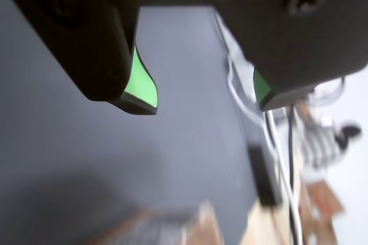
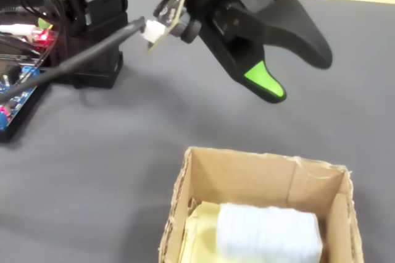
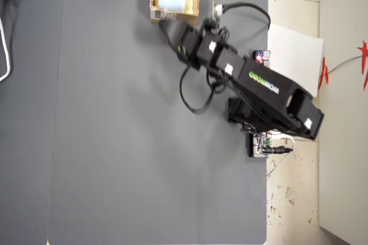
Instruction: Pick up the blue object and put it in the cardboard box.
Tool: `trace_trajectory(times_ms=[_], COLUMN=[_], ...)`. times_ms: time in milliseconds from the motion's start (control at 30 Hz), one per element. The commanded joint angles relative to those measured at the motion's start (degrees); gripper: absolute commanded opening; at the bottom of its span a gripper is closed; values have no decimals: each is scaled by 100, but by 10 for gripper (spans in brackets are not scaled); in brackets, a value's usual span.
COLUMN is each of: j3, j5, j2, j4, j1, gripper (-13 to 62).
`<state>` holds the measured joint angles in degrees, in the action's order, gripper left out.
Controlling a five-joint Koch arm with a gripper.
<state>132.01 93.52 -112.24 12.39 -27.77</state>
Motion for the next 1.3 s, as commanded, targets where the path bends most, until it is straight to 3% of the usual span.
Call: trace_trajectory(times_ms=[0,467,1267], j3=[-35,2347,4667], j5=[387,466,369], j2=[-431,-2021,-2338], j4=[-659,-1230,-1679], j1=[360,2285,2426], gripper=[335,337,337])
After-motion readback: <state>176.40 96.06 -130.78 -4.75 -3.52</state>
